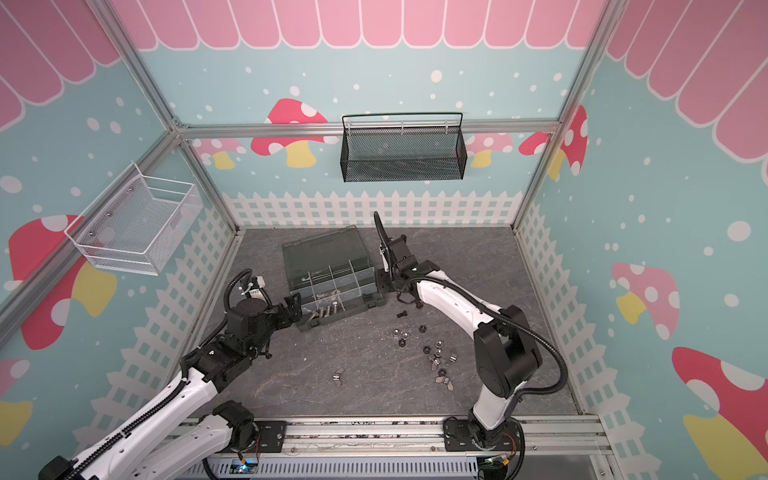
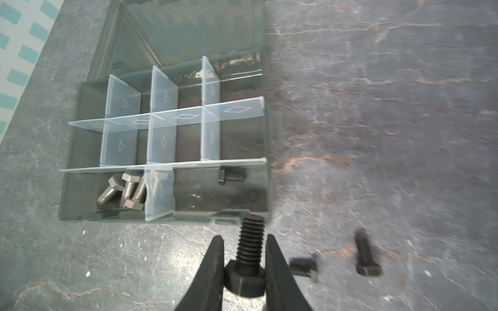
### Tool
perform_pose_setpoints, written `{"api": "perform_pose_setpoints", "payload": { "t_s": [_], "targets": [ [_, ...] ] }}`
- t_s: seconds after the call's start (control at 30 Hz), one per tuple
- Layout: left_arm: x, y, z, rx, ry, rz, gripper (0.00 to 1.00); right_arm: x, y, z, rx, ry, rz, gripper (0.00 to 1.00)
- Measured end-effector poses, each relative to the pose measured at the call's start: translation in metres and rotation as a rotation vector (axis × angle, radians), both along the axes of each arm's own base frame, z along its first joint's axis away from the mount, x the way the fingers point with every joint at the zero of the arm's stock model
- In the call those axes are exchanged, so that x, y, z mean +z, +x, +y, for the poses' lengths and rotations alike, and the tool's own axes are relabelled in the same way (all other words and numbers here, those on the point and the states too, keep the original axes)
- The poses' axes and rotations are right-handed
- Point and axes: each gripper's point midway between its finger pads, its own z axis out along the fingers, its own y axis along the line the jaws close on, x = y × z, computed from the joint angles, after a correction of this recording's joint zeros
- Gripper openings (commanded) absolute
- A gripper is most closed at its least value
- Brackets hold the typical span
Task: Sort the screws and nuts into containers
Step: 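Lower the black bolt into the compartment and open the right gripper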
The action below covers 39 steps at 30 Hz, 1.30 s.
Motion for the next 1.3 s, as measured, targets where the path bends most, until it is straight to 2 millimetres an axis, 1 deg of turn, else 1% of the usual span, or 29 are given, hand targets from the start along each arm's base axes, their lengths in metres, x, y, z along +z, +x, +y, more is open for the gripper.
{"api": "perform_pose_setpoints", "payload": {
  "t_s": [0.1,0.27,0.43,0.5,0.57,0.8,0.87,0.97,1.17,1.23,1.3],
  "targets": [
    [-0.001,0.000,0.000,0.000,0.002,0.003,0.99,-0.012,0.003,0.018,0.031,-0.006,0.022,0.00],
    [-0.001,0.001,0.001,0.005,0.003,0.004,1.00,-0.035,0.003,0.035,0.063,-0.025,0.062,0.00],
    [-0.001,0.000,0.002,0.006,0.003,0.006,0.99,-0.058,0.007,0.042,0.070,-0.048,0.100,0.00],
    [-0.001,-0.001,0.003,0.007,0.003,0.004,0.99,-0.068,0.007,0.041,0.070,-0.060,0.117,0.02],
    [0.000,-0.001,0.003,0.007,0.002,0.003,0.99,-0.076,0.006,0.040,0.068,-0.071,0.131,0.06],
    [0.000,-0.002,0.003,0.007,0.003,0.005,0.99,-0.078,0.007,0.039,0.060,-0.079,0.131,0.33],
    [0.000,-0.002,0.003,0.007,0.003,0.005,0.99,-0.078,0.007,0.038,0.058,-0.082,0.128,0.37],
    [0.000,-0.002,0.003,0.007,0.003,0.005,0.99,-0.078,0.008,0.037,0.056,-0.089,0.124,0.40],
    [0.001,-0.003,0.005,0.012,0.003,0.004,1.00,-0.073,0.011,0.033,0.042,-0.109,0.109,0.42],
    [0.001,-0.003,0.005,0.011,0.002,0.002,0.99,-0.068,0.011,0.030,0.034,-0.115,0.100,0.43],
    [0.001,-0.003,0.005,0.011,0.002,0.003,0.99,-0.058,0.010,0.026,0.023,-0.120,0.079,0.45]
  ]
}}
